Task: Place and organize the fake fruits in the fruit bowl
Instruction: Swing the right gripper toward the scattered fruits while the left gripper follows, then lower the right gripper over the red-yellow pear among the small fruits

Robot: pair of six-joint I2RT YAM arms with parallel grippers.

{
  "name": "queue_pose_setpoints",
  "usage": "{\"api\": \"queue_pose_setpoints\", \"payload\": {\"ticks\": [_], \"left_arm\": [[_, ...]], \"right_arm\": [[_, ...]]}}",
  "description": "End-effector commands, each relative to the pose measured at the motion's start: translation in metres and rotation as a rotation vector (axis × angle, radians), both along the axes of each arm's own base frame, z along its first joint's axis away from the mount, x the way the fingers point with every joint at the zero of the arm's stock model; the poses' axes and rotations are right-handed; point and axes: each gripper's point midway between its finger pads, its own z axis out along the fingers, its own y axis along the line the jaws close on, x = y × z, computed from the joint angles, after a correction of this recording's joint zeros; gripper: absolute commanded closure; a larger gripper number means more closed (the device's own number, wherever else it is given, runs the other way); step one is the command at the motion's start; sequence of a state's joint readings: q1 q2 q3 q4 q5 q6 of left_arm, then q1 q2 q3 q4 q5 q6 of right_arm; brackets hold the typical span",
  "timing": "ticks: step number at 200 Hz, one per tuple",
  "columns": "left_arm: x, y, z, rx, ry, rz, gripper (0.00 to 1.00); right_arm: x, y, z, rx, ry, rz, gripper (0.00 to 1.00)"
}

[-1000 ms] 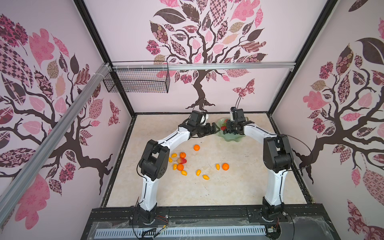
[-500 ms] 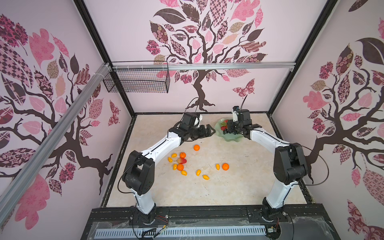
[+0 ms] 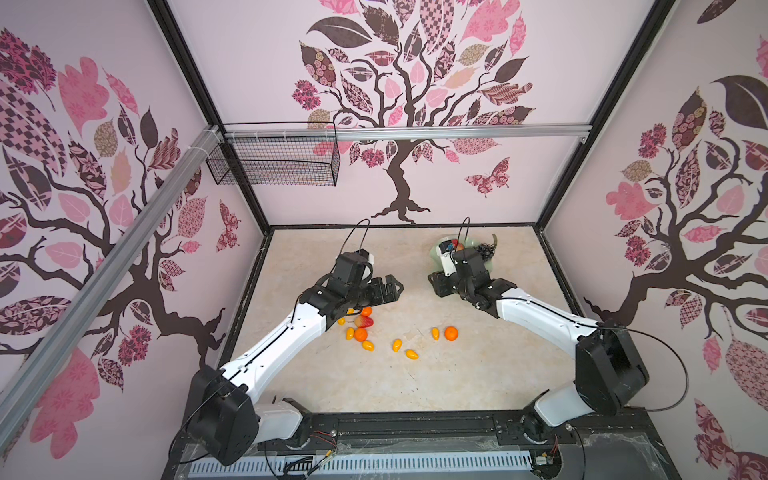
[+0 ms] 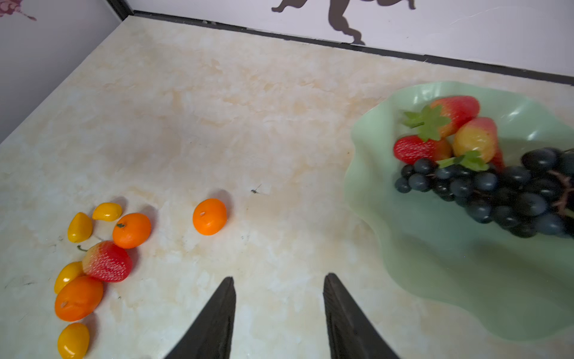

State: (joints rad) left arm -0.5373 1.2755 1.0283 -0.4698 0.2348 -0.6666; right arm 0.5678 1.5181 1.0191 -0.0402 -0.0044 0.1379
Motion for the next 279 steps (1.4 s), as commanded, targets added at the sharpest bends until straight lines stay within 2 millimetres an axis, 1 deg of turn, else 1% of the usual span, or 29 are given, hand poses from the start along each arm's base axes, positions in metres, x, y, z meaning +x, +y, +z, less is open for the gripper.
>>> {"api": "queue_pose_setpoints", "payload": {"ticks": [1, 18, 30, 60, 81, 102, 117, 149, 163, 184, 202, 228, 249, 279], "left_arm": [[-0.016, 0.023, -0.020, 0.054, 0.049, 0.063, 0.02], [-0.024, 0.039, -0.025, 0.052, 0.067, 0.097, 0.01], [-0.027, 0.051, -0.029, 0.024, 0.093, 0.130, 0.01], [-0.030, 0.087, -0.032, -0.037, 0.112, 0.225, 0.02], [-0.033, 0.109, -0.035, -0.063, 0.132, 0.291, 0.01], [-0.036, 0.140, -0.040, -0.096, 0.159, 0.403, 0.01], [-0.039, 0.160, -0.040, -0.128, 0.170, 0.476, 0.01], [-0.047, 0.194, -0.048, -0.167, 0.202, 0.599, 0.02], [-0.049, 0.204, -0.053, -0.185, 0.220, 0.642, 0.01], [-0.051, 0.216, -0.058, -0.220, 0.240, 0.705, 0.01], [-0.052, 0.221, -0.061, -0.229, 0.245, 0.739, 0.01], [-0.054, 0.226, -0.069, -0.225, 0.258, 0.765, 0.02], [-0.054, 0.229, -0.074, -0.219, 0.275, 0.778, 0.01], [-0.051, 0.231, -0.074, -0.220, 0.265, 0.776, 0.01]], "right_arm": [[-0.021, 0.030, 0.012, 0.069, 0.001, 0.054, 0.51], [-0.038, 0.056, 0.003, 0.066, 0.014, 0.117, 0.52], [-0.051, 0.078, -0.003, 0.043, 0.007, 0.199, 0.52], [-0.073, 0.128, -0.017, -0.083, -0.004, 0.401, 0.53], [-0.083, 0.156, -0.030, -0.166, -0.002, 0.511, 0.53], [-0.086, 0.176, -0.044, -0.242, 0.007, 0.600, 0.52], [-0.087, 0.190, -0.048, -0.297, -0.007, 0.653, 0.52], [-0.084, 0.212, -0.065, -0.414, -0.009, 0.725, 0.54], [-0.085, 0.221, -0.074, -0.460, -0.008, 0.751, 0.56], [-0.087, 0.233, -0.081, -0.509, -0.013, 0.792, 0.59], [-0.088, 0.241, -0.089, -0.540, -0.013, 0.818, 0.62], [-0.084, 0.247, -0.097, -0.579, -0.015, 0.825, 0.63], [-0.082, 0.249, -0.107, -0.606, -0.009, 0.831, 0.64], [-0.081, 0.249, -0.119, -0.633, 0.002, 0.842, 0.64]]}}
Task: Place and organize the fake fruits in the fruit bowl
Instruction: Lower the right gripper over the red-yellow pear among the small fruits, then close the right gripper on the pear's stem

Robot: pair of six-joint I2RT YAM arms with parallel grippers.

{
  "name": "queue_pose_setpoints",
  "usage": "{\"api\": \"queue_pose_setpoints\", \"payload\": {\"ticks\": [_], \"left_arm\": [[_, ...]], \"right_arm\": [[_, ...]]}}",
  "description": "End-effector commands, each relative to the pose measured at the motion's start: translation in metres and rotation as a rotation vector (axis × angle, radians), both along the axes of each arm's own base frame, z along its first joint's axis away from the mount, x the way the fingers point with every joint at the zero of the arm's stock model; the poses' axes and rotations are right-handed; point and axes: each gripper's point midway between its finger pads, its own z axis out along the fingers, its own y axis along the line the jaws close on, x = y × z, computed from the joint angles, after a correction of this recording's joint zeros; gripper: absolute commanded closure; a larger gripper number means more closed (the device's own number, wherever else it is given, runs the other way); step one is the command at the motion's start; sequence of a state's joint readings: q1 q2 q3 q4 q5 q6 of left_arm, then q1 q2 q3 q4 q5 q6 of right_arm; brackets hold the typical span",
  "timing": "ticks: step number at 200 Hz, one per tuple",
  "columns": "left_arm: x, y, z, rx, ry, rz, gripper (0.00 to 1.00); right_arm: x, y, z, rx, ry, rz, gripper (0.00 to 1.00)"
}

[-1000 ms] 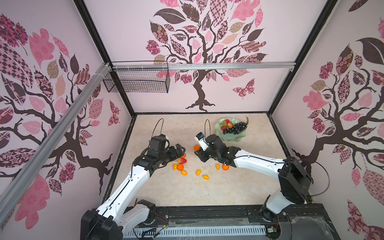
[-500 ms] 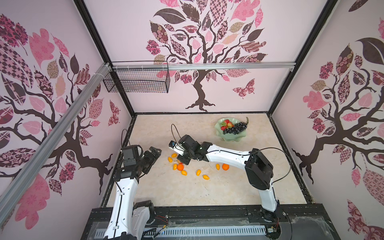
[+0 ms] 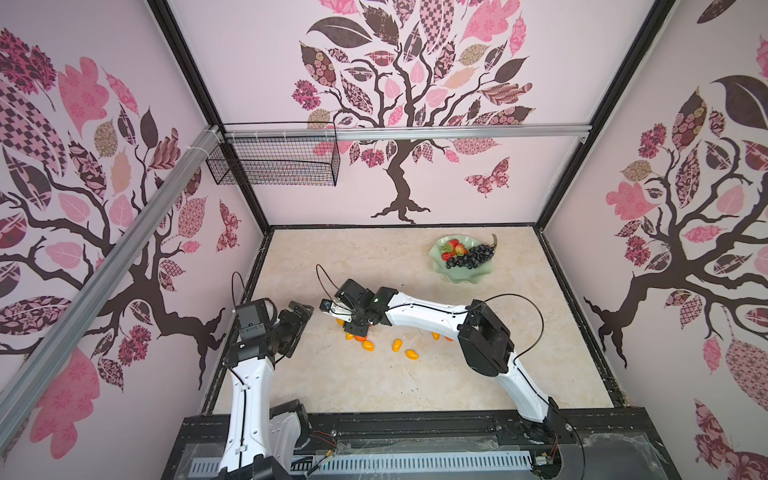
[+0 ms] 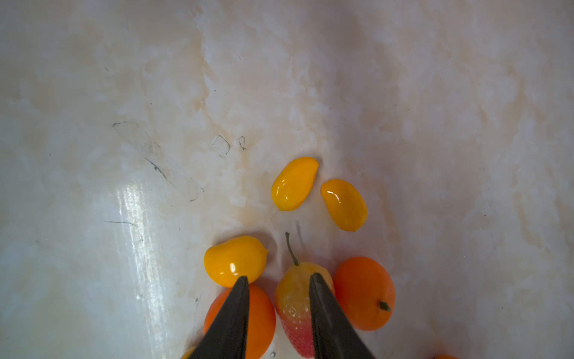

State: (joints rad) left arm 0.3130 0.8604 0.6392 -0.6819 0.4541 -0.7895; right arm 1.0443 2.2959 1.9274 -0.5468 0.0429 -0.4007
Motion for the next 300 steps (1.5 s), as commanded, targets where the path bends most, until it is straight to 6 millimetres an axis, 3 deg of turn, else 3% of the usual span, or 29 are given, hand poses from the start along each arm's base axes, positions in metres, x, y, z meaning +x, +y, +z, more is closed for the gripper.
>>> {"api": "queue_pose_setpoints", "payload": {"ticks": [1, 107, 133, 135, 138, 195, 300], "left_arm": [[0.000, 0.000, -0.007, -0.005, 0.004, 0.000, 0.01], [0.003, -0.002, -0.011, -0.012, 0.006, -0.025, 0.01], [0.003, -0.002, -0.011, -0.013, 0.006, -0.027, 0.01], [0.003, -0.002, -0.011, -0.012, 0.006, -0.027, 0.01], [0.003, -0.002, -0.011, -0.013, 0.007, -0.027, 0.02], [0.003, -0.002, -0.010, -0.008, 0.003, -0.030, 0.01], [0.003, -0.003, -0.010, -0.015, 0.001, -0.036, 0.01]], "right_arm": [[0.001, -0.004, -0.022, -0.073, 0.007, 0.010, 0.64], [0.018, 0.004, -0.040, -0.129, -0.065, -0.020, 0.66], [0.021, 0.006, -0.034, -0.121, -0.074, -0.025, 0.68], [0.020, 0.005, -0.048, -0.142, -0.063, -0.025, 0.68], [0.020, 0.005, -0.052, -0.149, -0.059, -0.025, 0.68], [0.022, 0.000, -0.064, -0.193, -0.051, -0.045, 0.72], [0.028, -0.008, -0.052, -0.210, -0.065, -0.121, 0.68]]}}
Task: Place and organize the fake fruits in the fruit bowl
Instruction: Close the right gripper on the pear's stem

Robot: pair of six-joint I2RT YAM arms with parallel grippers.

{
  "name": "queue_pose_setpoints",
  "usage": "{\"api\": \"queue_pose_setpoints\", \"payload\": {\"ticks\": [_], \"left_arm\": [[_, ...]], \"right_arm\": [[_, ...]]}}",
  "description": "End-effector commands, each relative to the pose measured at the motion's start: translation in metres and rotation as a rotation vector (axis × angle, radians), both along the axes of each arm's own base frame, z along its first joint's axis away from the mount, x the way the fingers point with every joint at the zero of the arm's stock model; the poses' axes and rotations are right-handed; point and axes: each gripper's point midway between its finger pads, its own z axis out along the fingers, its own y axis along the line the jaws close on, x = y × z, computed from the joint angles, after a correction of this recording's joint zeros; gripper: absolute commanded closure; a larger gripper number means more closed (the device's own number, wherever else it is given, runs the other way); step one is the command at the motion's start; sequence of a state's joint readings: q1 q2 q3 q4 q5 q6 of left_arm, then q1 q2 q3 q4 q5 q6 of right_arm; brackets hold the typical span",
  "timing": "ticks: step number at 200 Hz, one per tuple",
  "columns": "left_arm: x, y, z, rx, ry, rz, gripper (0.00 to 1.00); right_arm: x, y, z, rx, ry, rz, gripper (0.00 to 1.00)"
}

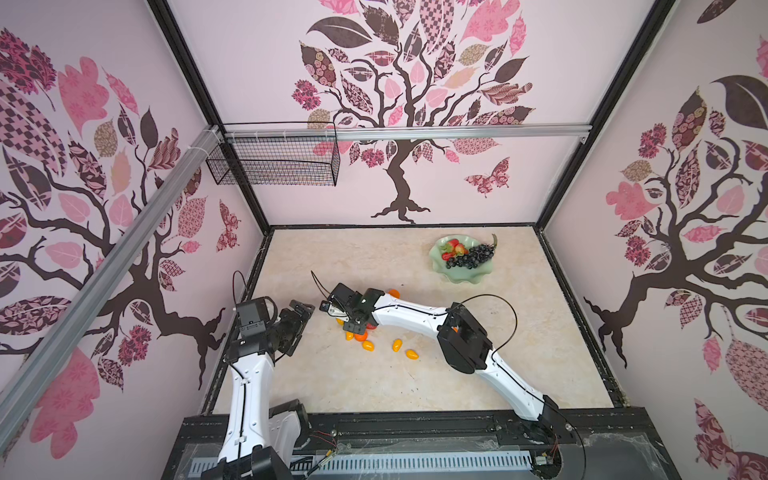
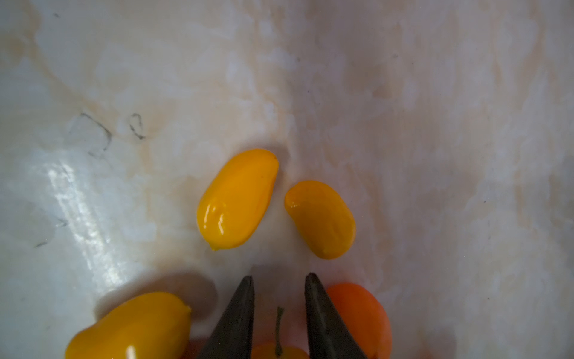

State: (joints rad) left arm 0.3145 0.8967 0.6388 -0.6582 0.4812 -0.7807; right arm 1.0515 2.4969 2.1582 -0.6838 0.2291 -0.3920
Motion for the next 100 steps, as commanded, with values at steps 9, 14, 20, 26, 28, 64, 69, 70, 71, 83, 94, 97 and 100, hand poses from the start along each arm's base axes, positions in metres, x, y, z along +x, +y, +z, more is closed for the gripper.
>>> {"api": "queue_pose_setpoints", "payload": {"ticks": [9, 14, 20, 26, 28, 64, 69, 70, 71, 83, 94, 97, 100], "left_arm": [[-0.002, -0.001, -0.007, 0.002, 0.000, -0.016, 0.01], [-0.002, -0.001, -0.006, 0.002, -0.002, -0.016, 0.01], [-0.002, -0.001, -0.007, 0.002, 0.000, -0.015, 0.01], [-0.002, -0.001, -0.007, 0.001, 0.002, -0.015, 0.01], [-0.002, -0.001, -0.007, 0.002, 0.001, -0.015, 0.01], [-0.003, -0.001, -0.006, 0.003, 0.001, -0.016, 0.01], [-0.003, -0.002, -0.006, 0.002, 0.003, -0.018, 0.01], [-0.003, -0.001, -0.006, 0.002, 0.002, -0.018, 0.01], [-0.003, -0.002, -0.006, 0.002, 0.002, -0.018, 0.01], [-0.004, -0.002, -0.004, 0.004, 0.001, -0.022, 0.01], [-0.004, -0.002, -0.002, 0.006, -0.002, -0.025, 0.02], [-0.004, -0.002, -0.002, 0.007, -0.002, -0.026, 0.01], [-0.004, -0.002, -0.001, 0.008, -0.004, -0.026, 0.01]], "right_arm": [[-0.003, -0.006, -0.012, -0.040, 0.025, -0.035, 0.69], [-0.004, -0.006, -0.011, -0.039, 0.028, -0.036, 0.69], [-0.006, -0.006, -0.011, -0.040, 0.035, -0.035, 0.69], [-0.006, -0.007, -0.012, -0.040, 0.041, -0.034, 0.70], [-0.007, -0.007, -0.012, -0.040, 0.043, -0.035, 0.70], [-0.008, -0.006, -0.007, -0.029, 0.045, -0.039, 0.79], [-0.008, -0.005, -0.007, -0.028, 0.045, -0.038, 0.79], [-0.008, -0.005, -0.007, -0.028, 0.046, -0.038, 0.79], [-0.008, -0.005, -0.006, -0.028, 0.045, -0.038, 0.80], [-0.007, -0.004, -0.002, -0.019, 0.041, -0.037, 0.81], [-0.007, -0.003, 0.001, -0.011, 0.037, -0.038, 0.84], [-0.006, -0.002, 0.002, -0.008, 0.035, -0.038, 0.84], [-0.006, -0.002, 0.003, -0.006, 0.034, -0.038, 0.85]]}}
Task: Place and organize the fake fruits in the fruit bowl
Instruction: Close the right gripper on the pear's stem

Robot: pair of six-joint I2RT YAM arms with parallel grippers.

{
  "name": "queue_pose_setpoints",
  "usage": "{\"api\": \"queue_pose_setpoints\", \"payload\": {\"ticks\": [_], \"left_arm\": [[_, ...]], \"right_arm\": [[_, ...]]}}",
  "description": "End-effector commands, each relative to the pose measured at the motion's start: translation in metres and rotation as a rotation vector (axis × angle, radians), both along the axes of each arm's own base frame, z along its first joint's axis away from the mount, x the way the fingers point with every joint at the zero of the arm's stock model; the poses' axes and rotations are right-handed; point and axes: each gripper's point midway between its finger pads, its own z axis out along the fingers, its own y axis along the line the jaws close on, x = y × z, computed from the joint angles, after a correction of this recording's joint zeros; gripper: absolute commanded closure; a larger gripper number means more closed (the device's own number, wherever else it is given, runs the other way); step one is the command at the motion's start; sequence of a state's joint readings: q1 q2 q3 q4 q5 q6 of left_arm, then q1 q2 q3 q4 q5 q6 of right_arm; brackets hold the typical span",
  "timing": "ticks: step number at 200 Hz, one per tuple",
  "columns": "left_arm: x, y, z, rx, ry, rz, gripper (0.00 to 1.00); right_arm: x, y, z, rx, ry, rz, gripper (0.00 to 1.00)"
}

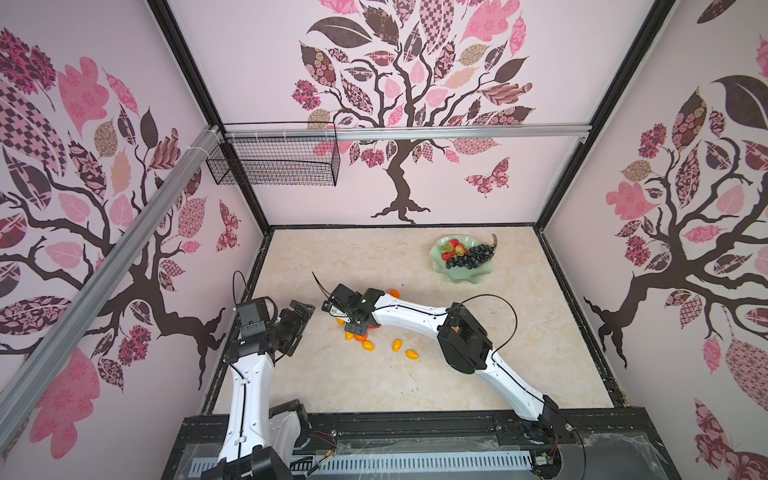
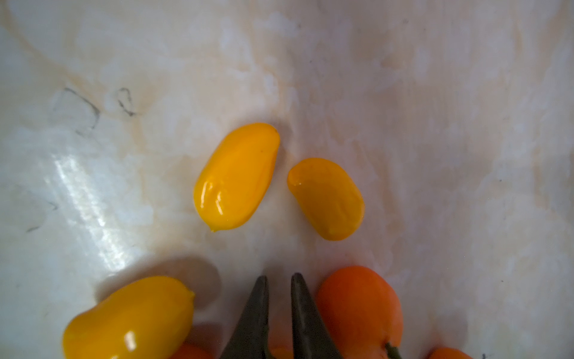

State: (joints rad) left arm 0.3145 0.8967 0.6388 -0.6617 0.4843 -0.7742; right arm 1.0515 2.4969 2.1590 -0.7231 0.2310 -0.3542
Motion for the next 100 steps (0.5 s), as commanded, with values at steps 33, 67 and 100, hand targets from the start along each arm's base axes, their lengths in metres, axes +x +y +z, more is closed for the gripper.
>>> {"api": "queue_pose_setpoints", "payload": {"ticks": [33, 67, 100], "left_arm": [[-0.003, -0.002, 0.001, 0.007, -0.008, -0.022, 0.01], [-0.005, -0.003, 0.004, 0.018, -0.023, -0.029, 0.01], [-0.005, -0.001, 0.009, 0.038, -0.036, -0.034, 0.01]], "right_arm": [[0.001, 0.008, 0.018, 0.029, -0.009, -0.003, 0.92], [0.005, 0.012, 0.057, 0.094, -0.052, -0.011, 0.97], [0.009, 0.010, 0.093, 0.152, -0.094, -0.028, 1.00]]}}
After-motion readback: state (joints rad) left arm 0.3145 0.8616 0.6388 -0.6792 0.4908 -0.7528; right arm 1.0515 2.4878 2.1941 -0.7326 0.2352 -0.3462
